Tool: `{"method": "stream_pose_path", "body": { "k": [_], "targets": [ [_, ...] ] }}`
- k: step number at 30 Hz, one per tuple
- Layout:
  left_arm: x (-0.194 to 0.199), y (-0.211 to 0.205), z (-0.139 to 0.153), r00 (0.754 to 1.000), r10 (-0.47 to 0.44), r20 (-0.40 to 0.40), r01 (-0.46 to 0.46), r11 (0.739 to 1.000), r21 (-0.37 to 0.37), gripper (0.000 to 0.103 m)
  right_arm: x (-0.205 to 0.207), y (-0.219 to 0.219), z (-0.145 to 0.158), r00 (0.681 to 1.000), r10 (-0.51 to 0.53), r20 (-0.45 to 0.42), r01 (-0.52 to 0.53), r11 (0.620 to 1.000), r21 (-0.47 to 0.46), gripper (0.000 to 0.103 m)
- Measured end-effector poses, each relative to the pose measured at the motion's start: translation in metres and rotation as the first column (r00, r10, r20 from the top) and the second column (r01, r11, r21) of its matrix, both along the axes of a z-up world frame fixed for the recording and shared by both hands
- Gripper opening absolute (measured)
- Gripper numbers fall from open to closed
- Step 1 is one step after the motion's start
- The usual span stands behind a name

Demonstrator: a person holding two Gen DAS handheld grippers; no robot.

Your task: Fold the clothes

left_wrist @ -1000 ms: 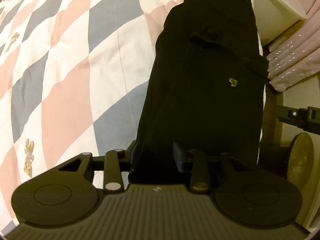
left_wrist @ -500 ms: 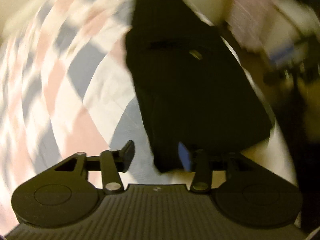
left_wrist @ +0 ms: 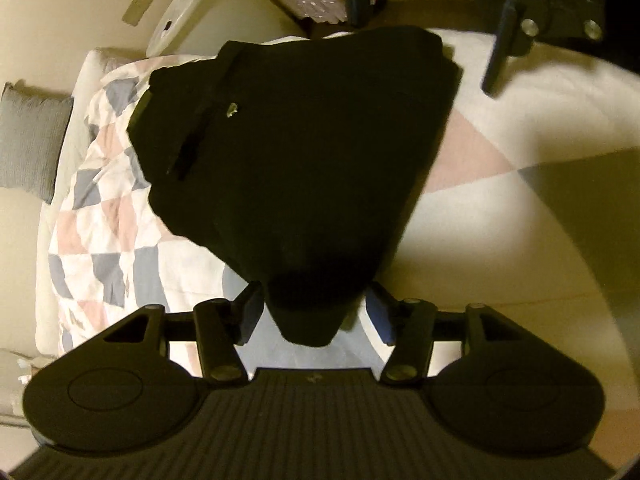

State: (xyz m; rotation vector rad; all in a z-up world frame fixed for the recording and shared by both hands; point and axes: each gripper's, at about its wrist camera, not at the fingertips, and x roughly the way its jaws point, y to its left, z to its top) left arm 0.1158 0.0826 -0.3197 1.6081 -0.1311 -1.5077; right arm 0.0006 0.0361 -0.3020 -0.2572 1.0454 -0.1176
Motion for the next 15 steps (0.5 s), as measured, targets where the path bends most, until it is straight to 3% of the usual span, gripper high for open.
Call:
{"method": "stream_pose_path", "body": {
  "k": [4, 8, 9, 10, 11, 12, 15],
  "targets": [
    [-0.002, 0.005, -0.022, 0.992, -0.104, 0.071, 0.106, 0.994, -0.023, 0.053, 0.000, 0.007, -0.014, 0.994, 0.108, 0.004, -0.107, 0.987, -0.119, 0.083],
    [-0.002, 0.010, -0.046, 0.966, -0.208, 0.156, 0.218, 0.974, -0.054, 0.050, -0.002, 0.025, -0.035, 0.966, 0.259, -0.022, -0.252, 0.911, -0.328, 0.081],
    [-0.001, 0.007, -0.048, 0.964, -0.214, 0.159, 0.226, 0.972, -0.059, 0.047, 0.000, 0.024, -0.039, 0.963, 0.269, -0.029, -0.262, 0.900, -0.349, 0.077],
    [-0.001, 0.002, -0.049, 0.964, -0.217, 0.154, 0.227, 0.972, -0.054, 0.042, 0.003, 0.023, -0.042, 0.960, 0.279, -0.037, -0.273, 0.888, -0.369, 0.066],
    [0.000, -0.001, -0.047, 0.966, -0.217, 0.140, 0.225, 0.974, -0.040, 0.039, 0.005, 0.022, -0.044, 0.957, 0.287, -0.044, -0.281, 0.882, -0.379, 0.063],
    [0.002, -0.004, -0.045, 0.969, -0.213, 0.124, 0.218, 0.976, -0.030, 0.036, 0.007, 0.017, -0.040, 0.958, 0.283, -0.043, -0.280, 0.896, -0.344, 0.054],
    [0.004, -0.016, -0.025, 0.987, -0.152, 0.048, 0.152, 0.988, -0.006, 0.030, 0.011, -0.005, -0.012, 0.970, 0.243, -0.011, -0.240, 0.949, -0.206, 0.039]
  ]
}}
